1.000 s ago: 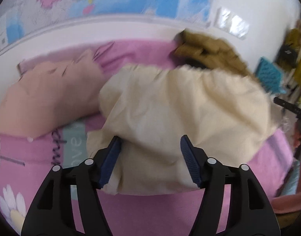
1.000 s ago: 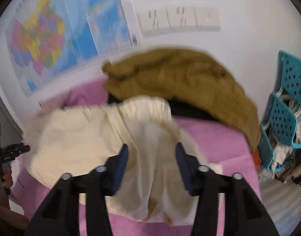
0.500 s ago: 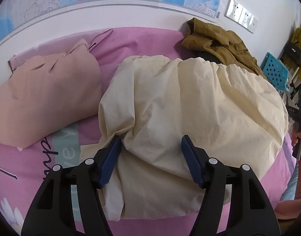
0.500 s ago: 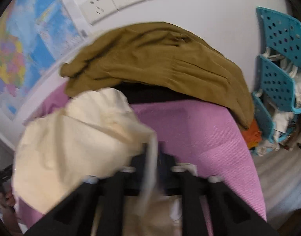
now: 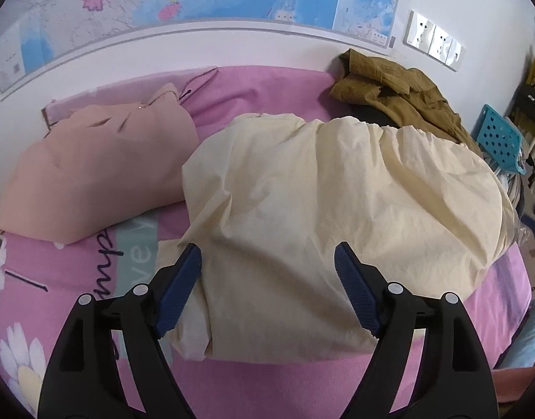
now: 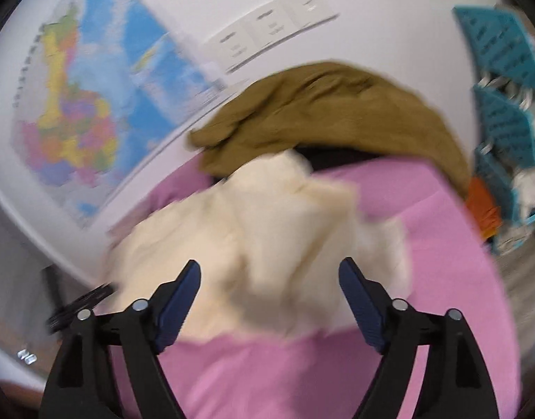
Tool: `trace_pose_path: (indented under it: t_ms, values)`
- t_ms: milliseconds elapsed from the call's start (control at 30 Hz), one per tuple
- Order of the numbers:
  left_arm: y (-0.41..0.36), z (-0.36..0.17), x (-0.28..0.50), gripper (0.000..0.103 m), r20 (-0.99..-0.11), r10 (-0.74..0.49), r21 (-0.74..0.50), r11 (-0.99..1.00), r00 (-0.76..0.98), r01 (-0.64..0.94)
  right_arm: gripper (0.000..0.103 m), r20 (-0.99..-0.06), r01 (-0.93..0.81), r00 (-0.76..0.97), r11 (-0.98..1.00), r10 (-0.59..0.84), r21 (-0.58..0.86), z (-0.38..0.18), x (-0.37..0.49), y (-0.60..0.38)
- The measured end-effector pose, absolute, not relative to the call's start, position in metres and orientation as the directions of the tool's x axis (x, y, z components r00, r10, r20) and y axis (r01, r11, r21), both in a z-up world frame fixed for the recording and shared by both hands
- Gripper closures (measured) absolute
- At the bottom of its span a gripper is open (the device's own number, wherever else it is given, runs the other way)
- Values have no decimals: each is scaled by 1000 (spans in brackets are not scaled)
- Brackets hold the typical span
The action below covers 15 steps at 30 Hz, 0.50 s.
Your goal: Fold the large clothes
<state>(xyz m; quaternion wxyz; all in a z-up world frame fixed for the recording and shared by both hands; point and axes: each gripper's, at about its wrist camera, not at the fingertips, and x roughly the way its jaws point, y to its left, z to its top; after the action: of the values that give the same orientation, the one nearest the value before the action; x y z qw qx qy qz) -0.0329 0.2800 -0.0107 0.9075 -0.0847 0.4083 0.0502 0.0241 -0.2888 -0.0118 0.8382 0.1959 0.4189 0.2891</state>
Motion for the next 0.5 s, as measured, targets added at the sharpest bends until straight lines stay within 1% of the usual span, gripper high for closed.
trace_pose_path:
  t_ms: [33, 167, 267, 333, 433, 500]
  values:
    - [280, -11, -35, 25, -749, 18, -116, 981, 662, -158, 18, -587, -331, 451, 737, 672, 589, -14, 20, -288]
    - [277, -8, -46, 23, -744, 15, -117, 981, 668, -152, 15, -612, -327, 346, 703, 711, 632, -34, 4, -275]
    - [276, -6, -56, 22, -739, 1, -132, 980, 673, -147, 15, -596, -274, 289, 662, 749, 698, -52, 4, -269]
    - [278, -4, -67, 22, -737, -18, -153, 978, 676, -140, 13, -576, -228, 296, 642, 762, 732, -61, 6, -268]
    - [285, -6, -82, 22, -731, -77, -220, 967, 678, -127, 12, -578, -151, 305, 637, 757, 756, -73, 17, -262]
    - [289, -13, -98, 25, -728, -165, -305, 947, 665, -99, 11, -555, -126, 322, 616, 767, 778, -75, 23, -262]
